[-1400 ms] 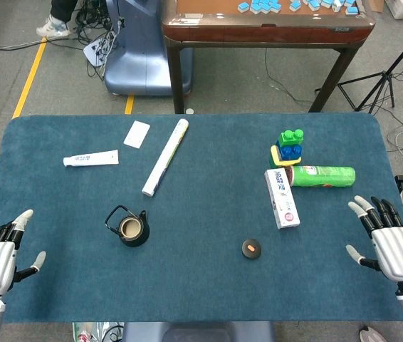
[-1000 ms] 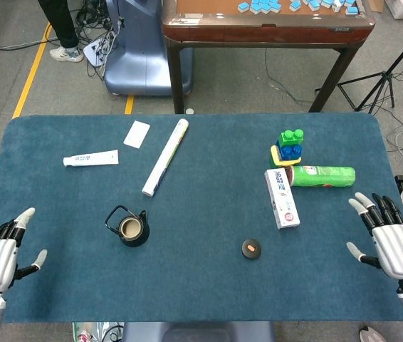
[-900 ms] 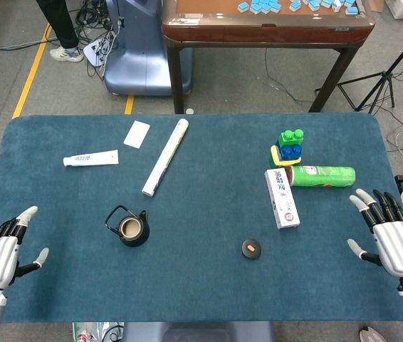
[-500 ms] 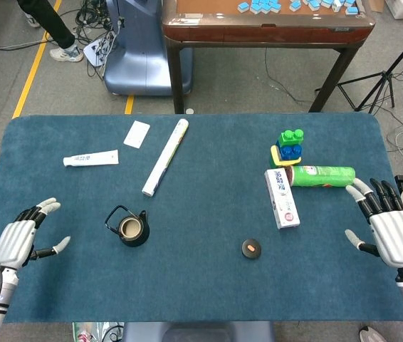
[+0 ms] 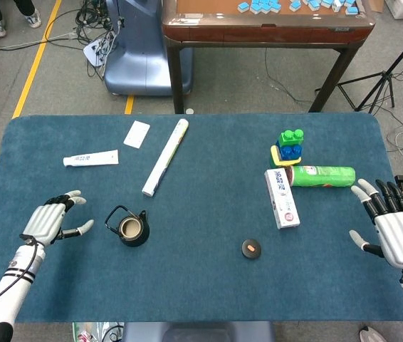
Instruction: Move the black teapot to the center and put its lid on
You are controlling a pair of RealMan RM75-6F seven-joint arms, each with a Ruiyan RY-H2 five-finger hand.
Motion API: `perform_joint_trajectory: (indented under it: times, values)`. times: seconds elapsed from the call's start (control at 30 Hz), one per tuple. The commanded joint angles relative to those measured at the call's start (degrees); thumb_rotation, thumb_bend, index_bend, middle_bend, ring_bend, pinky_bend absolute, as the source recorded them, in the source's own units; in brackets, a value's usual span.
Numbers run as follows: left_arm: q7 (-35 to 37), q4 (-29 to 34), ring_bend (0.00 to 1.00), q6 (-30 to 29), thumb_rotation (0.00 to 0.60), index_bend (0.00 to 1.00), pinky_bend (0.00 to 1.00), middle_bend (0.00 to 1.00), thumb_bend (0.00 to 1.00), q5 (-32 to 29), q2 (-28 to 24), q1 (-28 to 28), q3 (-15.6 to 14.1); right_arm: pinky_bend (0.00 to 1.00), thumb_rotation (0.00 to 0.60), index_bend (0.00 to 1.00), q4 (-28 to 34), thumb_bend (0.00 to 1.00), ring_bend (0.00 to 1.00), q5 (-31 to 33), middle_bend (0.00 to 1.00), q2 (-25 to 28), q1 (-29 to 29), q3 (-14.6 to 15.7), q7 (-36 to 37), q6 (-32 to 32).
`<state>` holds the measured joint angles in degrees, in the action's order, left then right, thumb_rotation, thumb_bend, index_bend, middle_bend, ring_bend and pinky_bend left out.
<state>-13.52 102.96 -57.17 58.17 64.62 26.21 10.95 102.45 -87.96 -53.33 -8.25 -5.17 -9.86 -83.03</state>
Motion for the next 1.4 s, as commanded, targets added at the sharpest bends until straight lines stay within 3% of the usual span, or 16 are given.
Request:
perform_joint_trajectory:
  times: [0.03, 0.5, 0.9, 1.0, 1.17, 1.33, 1.4]
  values:
    - [-3.49, -1.31, 0.14, 2.99, 0.139, 0.27, 0.13, 0.13, 0.19, -5.45, 1.93, 3.55, 0.26, 0.00, 0.600, 0.12, -0.19, 0.26, 0.00, 0.08, 0.13, -0.03, 0.11, 0.06, 0.21, -0.12]
    - [-11.80, -5.36, 0.14, 7.52, 0.009, 0.30, 0.13, 0.13, 0.19, -18.48, 6.02, 11.77, -2.32, 0.00, 0.600, 0.12, -1.22, 0.26, 0.00, 0.91, 0.13, -0.27, 0.72, 0.23, 1.25, -0.59]
    - [-9.95, -5.10, 0.15, 8.20, 0.002, 0.37, 0.13, 0.13, 0.20, -18.54, 7.84, 14.17, -3.45, 0.00, 0.600, 0.12, -1.76, 0.26, 0.00, 1.19, 0.13, -0.41, 1.37, 0.37, 1.84, -1.32]
    - [-9.13, -4.63, 0.15, 7.92, 0.045, 0.38, 0.13, 0.13, 0.19, -17.51, 8.05, 14.29, -3.61, 0.00, 0.600, 0.12, -1.87, 0.26, 0.00, 1.22, 0.13, -0.46, 1.52, 0.38, 1.87, -1.51]
    - [-7.41, -4.16, 0.16, 7.79, 0.226, 0.39, 0.13, 0.13, 0.20, -15.99, 8.59, 14.58, -3.55, 0.00, 0.600, 0.12, -2.07, 0.26, 0.00, 1.20, 0.13, -0.55, 1.84, 0.39, 2.10, -2.00]
    - [-4.98, -3.79, 0.16, 7.76, 0.266, 0.42, 0.13, 0.13, 0.20, -13.14, 8.78, 14.41, -3.36, 0.00, 0.600, 0.12, -2.25, 0.26, 0.00, 1.31, 0.13, -0.64, 2.03, 0.38, 2.24, -2.21]
    - [-3.70, -3.64, 0.16, 7.94, 0.309, 0.44, 0.13, 0.13, 0.19, -11.70, 8.61, 14.21, -3.35, 0.00, 0.600, 0.12, -2.35, 0.26, 0.00, 1.28, 0.13, -0.71, 2.11, 0.35, 2.30, -2.38]
